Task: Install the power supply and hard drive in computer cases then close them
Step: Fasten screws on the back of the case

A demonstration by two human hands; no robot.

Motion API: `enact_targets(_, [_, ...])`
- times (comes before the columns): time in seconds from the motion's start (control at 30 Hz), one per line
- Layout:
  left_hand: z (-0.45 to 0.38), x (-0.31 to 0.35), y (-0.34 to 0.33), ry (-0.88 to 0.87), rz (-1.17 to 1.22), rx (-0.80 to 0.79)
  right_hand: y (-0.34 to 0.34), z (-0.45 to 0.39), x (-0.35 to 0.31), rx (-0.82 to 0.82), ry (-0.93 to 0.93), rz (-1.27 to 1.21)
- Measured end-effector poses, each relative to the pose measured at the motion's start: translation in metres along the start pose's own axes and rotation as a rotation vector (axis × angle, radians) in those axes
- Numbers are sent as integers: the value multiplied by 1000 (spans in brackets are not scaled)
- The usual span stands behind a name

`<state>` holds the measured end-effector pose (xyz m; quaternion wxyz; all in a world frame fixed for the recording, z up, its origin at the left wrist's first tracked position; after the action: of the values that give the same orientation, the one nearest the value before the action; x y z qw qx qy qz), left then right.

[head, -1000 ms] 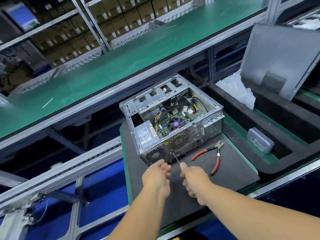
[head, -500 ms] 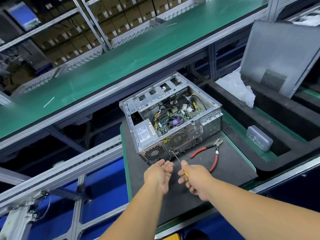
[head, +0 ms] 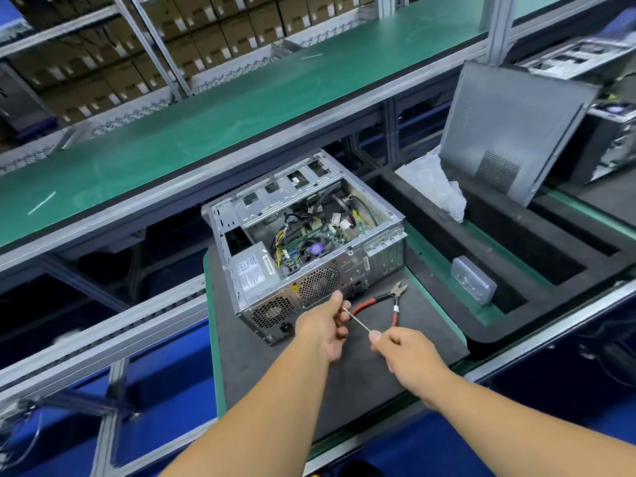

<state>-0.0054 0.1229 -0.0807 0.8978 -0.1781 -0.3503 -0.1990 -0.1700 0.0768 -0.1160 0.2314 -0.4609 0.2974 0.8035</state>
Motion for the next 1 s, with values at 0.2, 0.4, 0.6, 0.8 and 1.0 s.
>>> enact_targets(0.2, [-9, 0, -8, 25, -79, -64, 2, -6, 3, 26, -7, -4])
enact_targets(0.4, [-16, 3, -16, 37, -21, -65, -6, -18, -1, 46, -51, -57])
enact_targets(0.6, [-23, 3, -19, 73, 40, -88, -10, -26, -7, 81, -75, -41])
enact_targets(0.8, [-27, 5, -21, 87, 59, -91, -11, -30, -14, 101, -89, -71])
enact_targets(1.0, [-29, 4, -23, 97, 70, -98, -12, -31, -15, 95, -106, -81])
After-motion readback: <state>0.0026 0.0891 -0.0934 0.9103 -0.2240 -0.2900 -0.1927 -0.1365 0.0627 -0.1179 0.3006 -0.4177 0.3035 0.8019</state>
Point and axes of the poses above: each hand's wrist, its own z-axis away from the middle knuckle, its own y-axis out of the back of the hand, x = y × z, the point moved 1 cm from there along -z, towards the middle knuckle, and after that the axes turned 3 degrees about -x, right-handed, at the moved point
